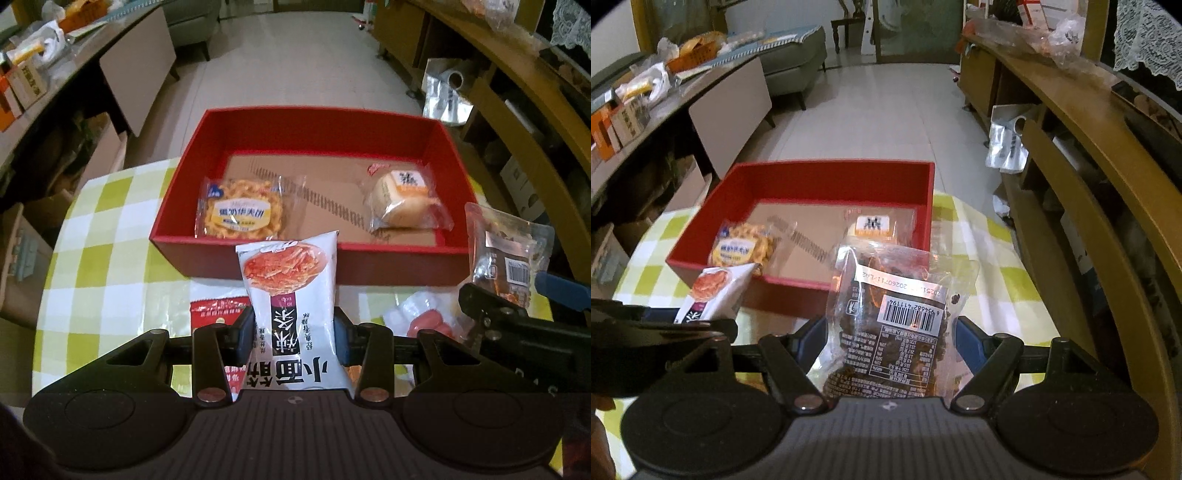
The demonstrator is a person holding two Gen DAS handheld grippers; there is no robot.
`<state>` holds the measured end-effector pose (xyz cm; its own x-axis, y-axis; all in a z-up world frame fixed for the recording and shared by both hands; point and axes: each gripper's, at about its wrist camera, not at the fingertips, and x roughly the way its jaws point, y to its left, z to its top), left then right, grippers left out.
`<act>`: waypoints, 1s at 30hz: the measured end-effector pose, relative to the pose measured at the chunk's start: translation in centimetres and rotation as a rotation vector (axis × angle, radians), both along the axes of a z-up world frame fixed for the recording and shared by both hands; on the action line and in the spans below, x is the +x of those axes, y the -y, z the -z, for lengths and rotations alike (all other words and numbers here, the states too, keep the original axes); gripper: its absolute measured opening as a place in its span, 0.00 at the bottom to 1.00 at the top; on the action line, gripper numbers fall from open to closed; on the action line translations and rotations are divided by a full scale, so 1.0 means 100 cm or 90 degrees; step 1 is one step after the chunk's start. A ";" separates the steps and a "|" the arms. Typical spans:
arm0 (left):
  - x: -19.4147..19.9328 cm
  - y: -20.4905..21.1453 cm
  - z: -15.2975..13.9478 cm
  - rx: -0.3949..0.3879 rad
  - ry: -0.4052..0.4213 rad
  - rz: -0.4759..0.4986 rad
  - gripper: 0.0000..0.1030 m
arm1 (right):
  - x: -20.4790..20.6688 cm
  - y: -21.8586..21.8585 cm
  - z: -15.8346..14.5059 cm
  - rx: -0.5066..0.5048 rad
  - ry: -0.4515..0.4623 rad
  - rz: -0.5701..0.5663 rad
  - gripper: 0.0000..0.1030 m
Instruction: Organize snacks
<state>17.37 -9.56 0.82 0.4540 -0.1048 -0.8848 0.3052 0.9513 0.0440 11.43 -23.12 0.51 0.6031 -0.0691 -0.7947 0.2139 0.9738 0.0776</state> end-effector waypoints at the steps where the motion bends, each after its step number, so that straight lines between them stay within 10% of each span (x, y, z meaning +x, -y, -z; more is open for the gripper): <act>1: 0.000 0.000 -0.002 -0.002 0.003 0.001 0.48 | 0.001 0.001 -0.001 0.001 0.003 0.000 0.80; 30: 0.083 0.014 -0.008 -0.005 0.073 -0.051 0.49 | 0.101 0.021 0.008 0.033 0.087 -0.003 0.80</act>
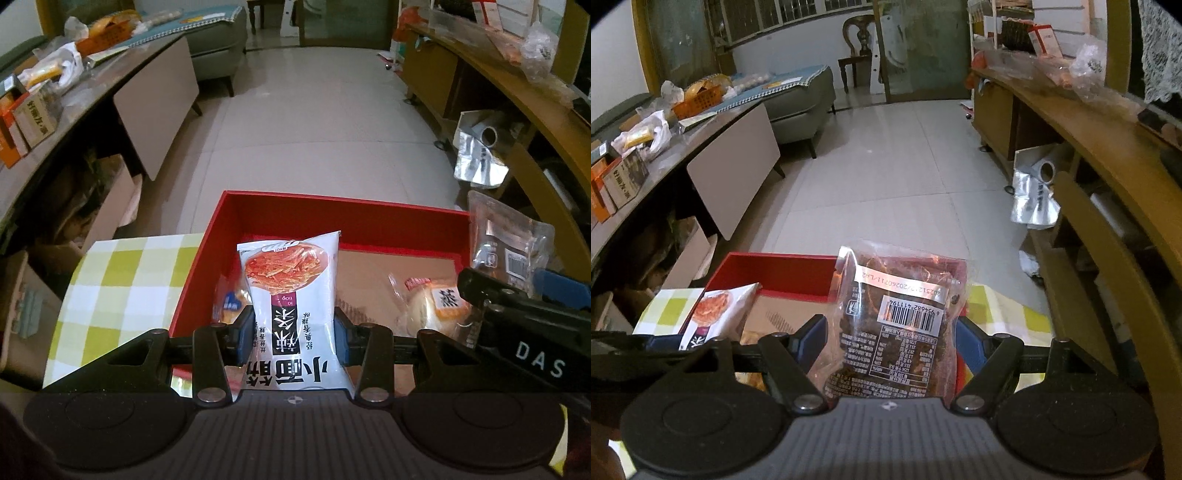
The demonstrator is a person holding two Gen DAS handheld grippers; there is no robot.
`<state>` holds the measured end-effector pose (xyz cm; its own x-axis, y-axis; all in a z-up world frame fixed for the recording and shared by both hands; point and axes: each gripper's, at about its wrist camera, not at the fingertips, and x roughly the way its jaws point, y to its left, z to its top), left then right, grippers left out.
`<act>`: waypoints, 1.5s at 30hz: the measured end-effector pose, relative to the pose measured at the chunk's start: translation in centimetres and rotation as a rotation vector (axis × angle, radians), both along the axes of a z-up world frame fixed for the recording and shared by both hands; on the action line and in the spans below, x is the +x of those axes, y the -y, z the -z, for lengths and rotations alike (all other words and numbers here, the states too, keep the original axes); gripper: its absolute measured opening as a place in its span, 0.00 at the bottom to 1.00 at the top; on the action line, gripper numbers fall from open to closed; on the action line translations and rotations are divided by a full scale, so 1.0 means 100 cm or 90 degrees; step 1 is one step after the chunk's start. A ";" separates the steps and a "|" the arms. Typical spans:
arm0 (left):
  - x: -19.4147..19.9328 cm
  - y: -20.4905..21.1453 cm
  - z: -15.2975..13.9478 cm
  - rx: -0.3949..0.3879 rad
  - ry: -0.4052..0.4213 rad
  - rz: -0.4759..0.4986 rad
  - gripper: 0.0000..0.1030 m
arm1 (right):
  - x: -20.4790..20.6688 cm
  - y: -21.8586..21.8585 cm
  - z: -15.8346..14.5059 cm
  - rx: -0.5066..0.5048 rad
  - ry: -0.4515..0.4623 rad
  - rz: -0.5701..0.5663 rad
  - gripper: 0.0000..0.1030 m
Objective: Organize snacks
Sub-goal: 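Carry both bags into the red box and open both grippers, then withdraw both tools from the red box back over the loose packets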
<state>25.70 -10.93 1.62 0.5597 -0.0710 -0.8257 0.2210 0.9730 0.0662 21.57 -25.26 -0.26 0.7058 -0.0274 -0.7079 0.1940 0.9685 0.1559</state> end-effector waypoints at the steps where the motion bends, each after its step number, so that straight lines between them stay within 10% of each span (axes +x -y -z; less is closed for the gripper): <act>1: 0.002 0.001 0.002 0.001 0.000 0.000 0.49 | 0.003 0.001 0.004 0.001 -0.002 0.001 0.80; 9: 0.011 0.010 0.021 0.032 0.000 -0.001 0.51 | 0.017 0.001 0.026 -0.015 -0.018 0.001 0.87; 18: 0.010 0.004 0.013 0.037 0.026 -0.017 0.84 | 0.011 0.011 0.020 0.014 0.013 0.029 0.95; 45: -0.006 0.002 0.002 0.030 0.026 -0.021 0.88 | -0.012 0.008 -0.003 0.002 0.041 0.019 0.97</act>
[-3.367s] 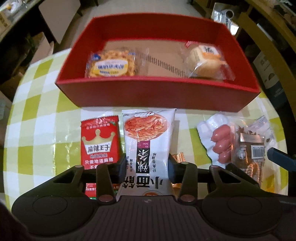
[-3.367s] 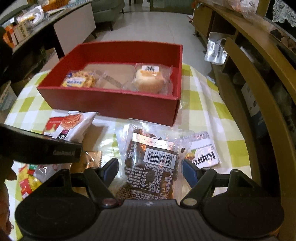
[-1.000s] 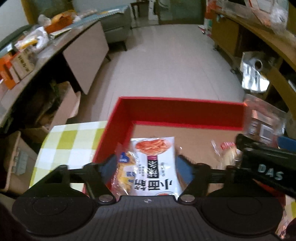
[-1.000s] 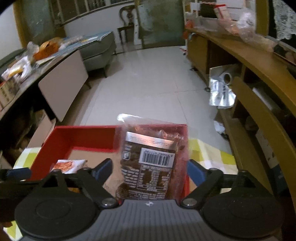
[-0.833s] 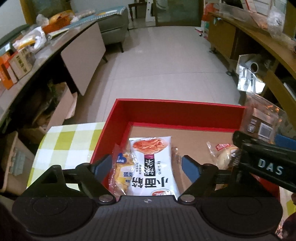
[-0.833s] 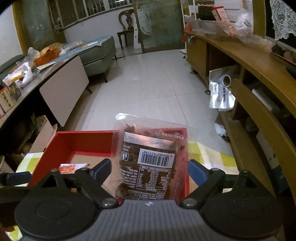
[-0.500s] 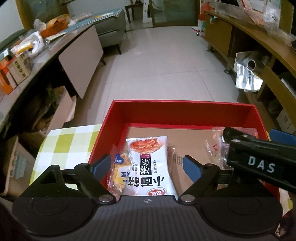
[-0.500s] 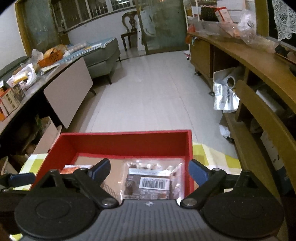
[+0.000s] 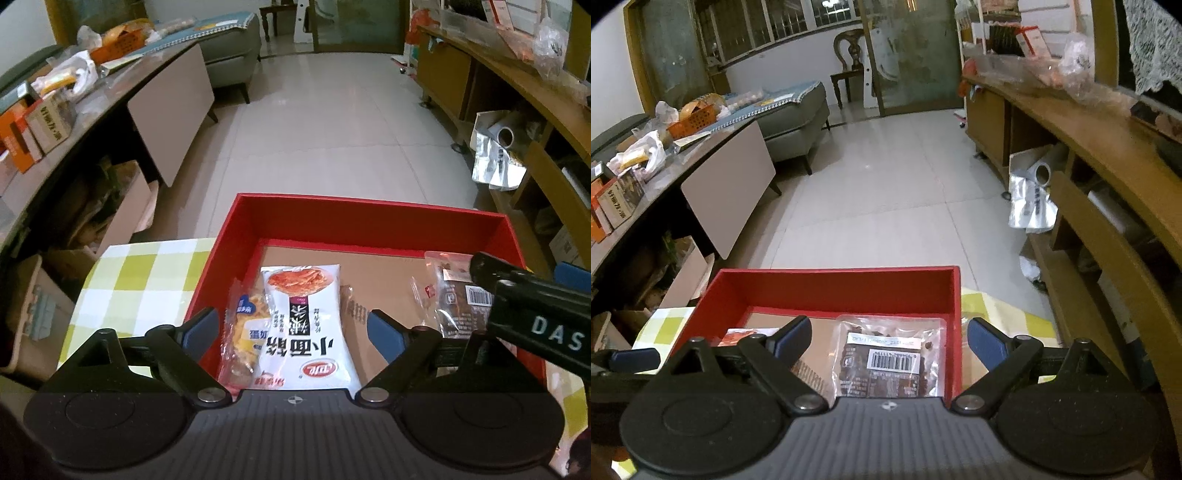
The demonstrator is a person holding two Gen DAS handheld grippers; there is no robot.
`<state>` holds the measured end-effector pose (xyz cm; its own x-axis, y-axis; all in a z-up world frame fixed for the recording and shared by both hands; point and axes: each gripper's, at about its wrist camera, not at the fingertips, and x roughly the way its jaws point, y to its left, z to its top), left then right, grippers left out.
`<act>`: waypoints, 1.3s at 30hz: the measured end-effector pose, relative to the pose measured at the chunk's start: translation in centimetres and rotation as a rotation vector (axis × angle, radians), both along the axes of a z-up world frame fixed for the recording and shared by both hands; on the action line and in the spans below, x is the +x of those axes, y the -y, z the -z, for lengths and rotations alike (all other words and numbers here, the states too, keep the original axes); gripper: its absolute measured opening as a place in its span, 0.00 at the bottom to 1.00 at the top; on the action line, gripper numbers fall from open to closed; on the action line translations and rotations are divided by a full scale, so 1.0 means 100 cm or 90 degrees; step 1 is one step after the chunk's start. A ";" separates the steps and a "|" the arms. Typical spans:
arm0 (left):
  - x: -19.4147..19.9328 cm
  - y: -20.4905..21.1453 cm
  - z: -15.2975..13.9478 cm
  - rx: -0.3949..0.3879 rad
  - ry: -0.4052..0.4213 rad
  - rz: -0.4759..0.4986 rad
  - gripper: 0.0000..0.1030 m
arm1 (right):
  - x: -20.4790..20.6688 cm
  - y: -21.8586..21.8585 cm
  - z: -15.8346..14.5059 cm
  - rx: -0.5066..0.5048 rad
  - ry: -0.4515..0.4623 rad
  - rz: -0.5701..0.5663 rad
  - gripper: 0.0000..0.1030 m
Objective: Organize snacks
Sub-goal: 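Withdraw both tools from the red box back over the loose packets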
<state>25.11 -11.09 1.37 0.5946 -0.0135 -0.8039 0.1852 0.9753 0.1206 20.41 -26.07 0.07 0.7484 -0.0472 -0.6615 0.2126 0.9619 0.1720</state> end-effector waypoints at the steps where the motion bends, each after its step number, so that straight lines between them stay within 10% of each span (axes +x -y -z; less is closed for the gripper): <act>1: -0.002 -0.002 -0.002 -0.003 0.000 -0.001 0.88 | -0.004 -0.001 -0.003 -0.006 -0.001 -0.001 0.97; 39: -0.084 -0.087 0.007 0.001 -0.082 -0.034 0.89 | -0.079 -0.077 -0.010 -0.073 -0.069 -0.124 0.97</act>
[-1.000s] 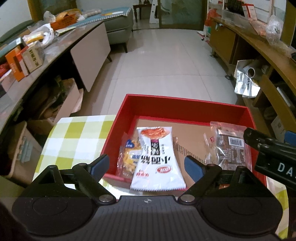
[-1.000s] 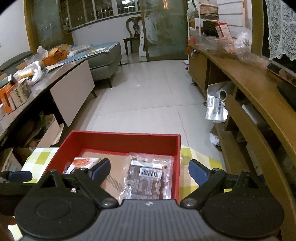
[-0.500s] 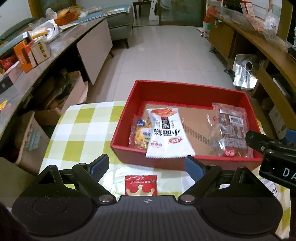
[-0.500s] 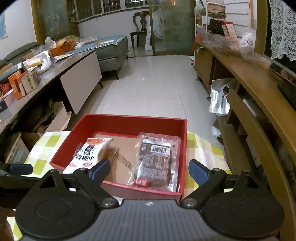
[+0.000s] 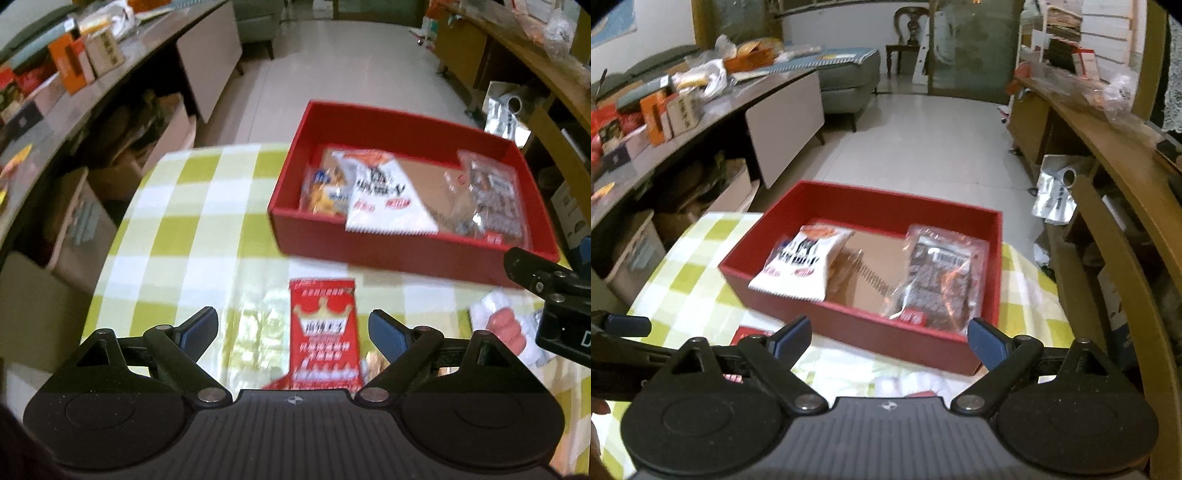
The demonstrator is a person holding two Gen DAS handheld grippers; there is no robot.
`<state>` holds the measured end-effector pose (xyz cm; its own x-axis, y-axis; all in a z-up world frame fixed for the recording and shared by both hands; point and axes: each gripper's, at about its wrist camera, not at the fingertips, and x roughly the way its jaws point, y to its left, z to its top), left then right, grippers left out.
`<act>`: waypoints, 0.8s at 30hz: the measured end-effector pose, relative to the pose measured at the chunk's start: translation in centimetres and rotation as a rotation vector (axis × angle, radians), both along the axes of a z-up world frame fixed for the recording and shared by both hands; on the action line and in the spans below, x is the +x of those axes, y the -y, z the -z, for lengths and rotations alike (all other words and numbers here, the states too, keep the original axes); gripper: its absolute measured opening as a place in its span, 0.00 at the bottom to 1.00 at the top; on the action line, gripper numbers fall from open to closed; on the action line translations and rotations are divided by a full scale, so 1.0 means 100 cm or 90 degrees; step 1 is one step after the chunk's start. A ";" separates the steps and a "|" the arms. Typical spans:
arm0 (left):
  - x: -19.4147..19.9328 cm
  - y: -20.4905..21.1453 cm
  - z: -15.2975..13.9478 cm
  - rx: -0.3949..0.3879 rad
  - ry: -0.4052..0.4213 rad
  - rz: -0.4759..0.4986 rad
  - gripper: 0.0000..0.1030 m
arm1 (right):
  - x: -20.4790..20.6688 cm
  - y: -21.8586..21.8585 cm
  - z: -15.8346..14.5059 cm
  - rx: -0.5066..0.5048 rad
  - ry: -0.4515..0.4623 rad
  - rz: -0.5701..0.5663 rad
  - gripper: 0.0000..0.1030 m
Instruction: Organize snacks
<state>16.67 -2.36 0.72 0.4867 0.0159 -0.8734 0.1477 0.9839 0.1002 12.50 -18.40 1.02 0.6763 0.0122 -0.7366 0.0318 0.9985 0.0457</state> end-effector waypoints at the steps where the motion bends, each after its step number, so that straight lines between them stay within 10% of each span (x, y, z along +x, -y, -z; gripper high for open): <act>1: -0.001 -0.002 0.002 0.001 -0.004 -0.003 0.89 | -0.001 -0.002 0.001 0.002 -0.004 -0.005 0.97; 24: 0.023 0.018 0.061 0.015 -0.131 -0.023 0.89 | -0.012 0.028 0.028 -0.003 -0.076 0.026 0.96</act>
<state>18.94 -4.19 -5.39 0.2968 0.0520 -0.9535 0.1317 0.9868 0.0948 11.33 -21.20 -1.75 0.5840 -0.0174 -0.8116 0.0780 0.9964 0.0348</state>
